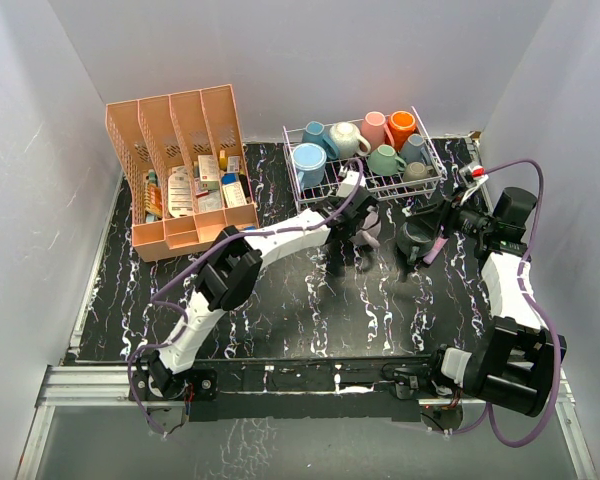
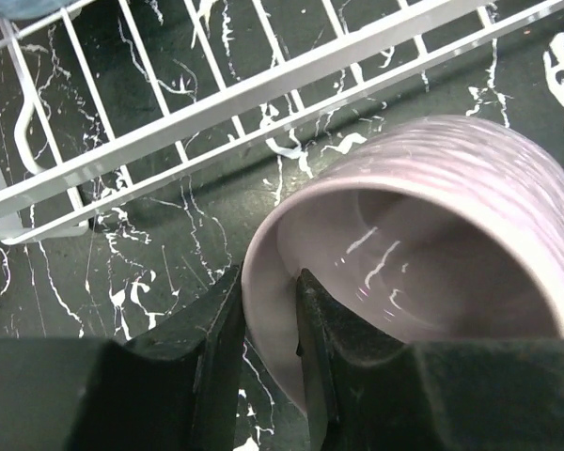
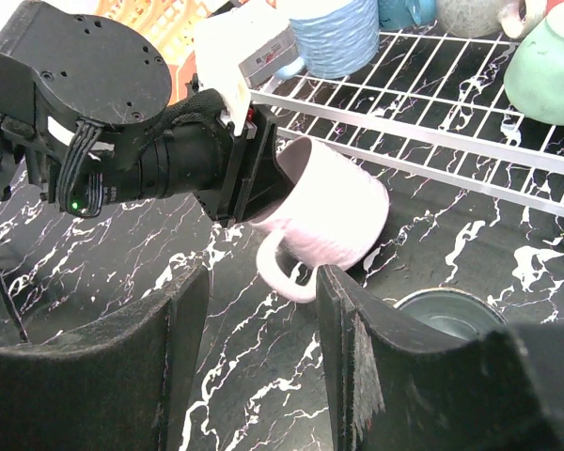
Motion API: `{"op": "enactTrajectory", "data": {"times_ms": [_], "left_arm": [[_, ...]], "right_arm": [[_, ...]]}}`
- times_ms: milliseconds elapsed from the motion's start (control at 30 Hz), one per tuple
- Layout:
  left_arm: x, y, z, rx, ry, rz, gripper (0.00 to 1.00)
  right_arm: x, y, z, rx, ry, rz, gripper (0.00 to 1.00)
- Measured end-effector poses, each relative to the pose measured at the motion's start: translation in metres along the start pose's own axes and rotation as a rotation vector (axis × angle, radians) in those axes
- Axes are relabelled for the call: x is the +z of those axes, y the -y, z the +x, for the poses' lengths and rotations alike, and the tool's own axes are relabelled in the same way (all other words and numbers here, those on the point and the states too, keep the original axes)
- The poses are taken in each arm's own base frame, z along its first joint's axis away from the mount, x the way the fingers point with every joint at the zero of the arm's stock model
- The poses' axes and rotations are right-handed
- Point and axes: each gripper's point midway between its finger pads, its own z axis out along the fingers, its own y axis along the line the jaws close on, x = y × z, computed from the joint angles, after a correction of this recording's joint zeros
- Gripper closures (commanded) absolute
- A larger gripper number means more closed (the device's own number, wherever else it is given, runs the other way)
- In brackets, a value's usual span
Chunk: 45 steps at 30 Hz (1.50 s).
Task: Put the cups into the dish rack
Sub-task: Pick up the cup at the center of the board.
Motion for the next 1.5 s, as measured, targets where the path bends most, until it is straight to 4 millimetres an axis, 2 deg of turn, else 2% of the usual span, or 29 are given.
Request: {"op": "enactTrajectory", "data": {"times_ms": [200, 533, 867, 1200, 1367, 1500], "left_arm": [[0.002, -0.009, 0.006, -0.031, -0.018, -0.001, 0.78], [-0.005, -0.004, 0.001, -0.126, -0.012, 0.093, 0.98], [-0.014, -0.029, 0.017, -0.227, -0.047, 0.158, 1.0], [-0.049, -0.059, 0.055, -0.365, -0.063, 0.298, 1.0], [-0.07, -0.073, 0.077, -0.43, -0.044, 0.371, 1.0], [-0.085, -0.083, 0.087, -0.494, -0.002, 0.433, 1.0]], "right_arm": [[0.0, 0.001, -0.003, -0.011, 0.008, 0.0, 0.48], [0.0, 0.0, -0.004, -0.005, 0.01, -0.003, 0.48], [0.001, -0.005, 0.003, 0.022, 0.019, -0.032, 0.44], [0.002, -0.017, 0.008, 0.086, 0.04, -0.099, 0.42], [0.004, -0.017, 0.011, 0.118, 0.04, -0.121, 0.42], [0.006, -0.018, 0.012, 0.126, 0.042, -0.134, 0.42]]}}
